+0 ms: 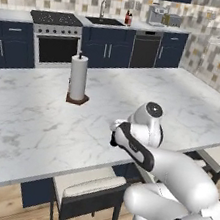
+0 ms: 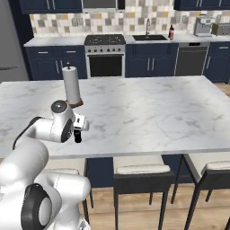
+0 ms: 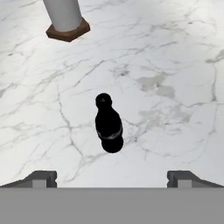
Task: Place the large bottle from the dining counter next to the other large bottle outside the sink, and place the small bottle from the dining counter next to the other small bottle inside the sink.
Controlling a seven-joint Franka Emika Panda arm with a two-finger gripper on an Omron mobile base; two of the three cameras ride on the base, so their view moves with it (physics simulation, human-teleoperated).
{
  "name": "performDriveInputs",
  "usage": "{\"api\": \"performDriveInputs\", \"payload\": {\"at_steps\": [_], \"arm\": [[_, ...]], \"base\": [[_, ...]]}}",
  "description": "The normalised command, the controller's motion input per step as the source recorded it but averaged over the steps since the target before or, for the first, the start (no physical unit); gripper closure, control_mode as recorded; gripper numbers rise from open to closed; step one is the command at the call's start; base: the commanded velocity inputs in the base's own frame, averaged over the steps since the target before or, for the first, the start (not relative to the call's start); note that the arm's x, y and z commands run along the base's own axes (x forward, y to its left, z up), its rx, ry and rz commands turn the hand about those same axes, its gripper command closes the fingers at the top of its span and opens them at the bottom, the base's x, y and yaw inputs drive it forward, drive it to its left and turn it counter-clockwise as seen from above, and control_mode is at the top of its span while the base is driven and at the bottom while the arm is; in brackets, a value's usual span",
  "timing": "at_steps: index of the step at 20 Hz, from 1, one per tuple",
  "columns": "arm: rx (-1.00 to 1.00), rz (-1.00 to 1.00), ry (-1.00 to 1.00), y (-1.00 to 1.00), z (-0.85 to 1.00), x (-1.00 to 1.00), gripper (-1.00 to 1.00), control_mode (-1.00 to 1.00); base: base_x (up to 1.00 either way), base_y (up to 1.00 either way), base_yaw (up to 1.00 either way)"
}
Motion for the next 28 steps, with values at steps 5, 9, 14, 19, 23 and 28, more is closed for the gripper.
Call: {"api": "performDriveInputs", "payload": {"at_steps": [5, 9, 14, 19, 23, 28], "arm": [[-0.11, 0.0, 0.0, 0.0, 0.0, 0.0, -1.0, -1.0], [-0.03, 0.0, 0.0, 0.0, -0.01, 0.09, -1.0, -1.0], [-0.01, 0.0, 0.0, 0.0, -0.09, 0.17, -1.0, -1.0], [0.0, 0.0, -0.01, 0.0, -0.21, 0.01, -1.0, -1.0], [0.0, 0.0, 0.0, 0.0, -0.24, 0.01, -1.0, -1.0], [0.0, 0.0, 0.0, 0.0, -0.07, 0.08, -1.0, -1.0]], "base": [[0.0, 0.0, 0.0], [0.0, 0.0, 0.0], [0.0, 0.0, 0.0], [0.0, 0.0, 0.0], [0.0, 0.0, 0.0], [0.0, 0.0, 0.0]]}}
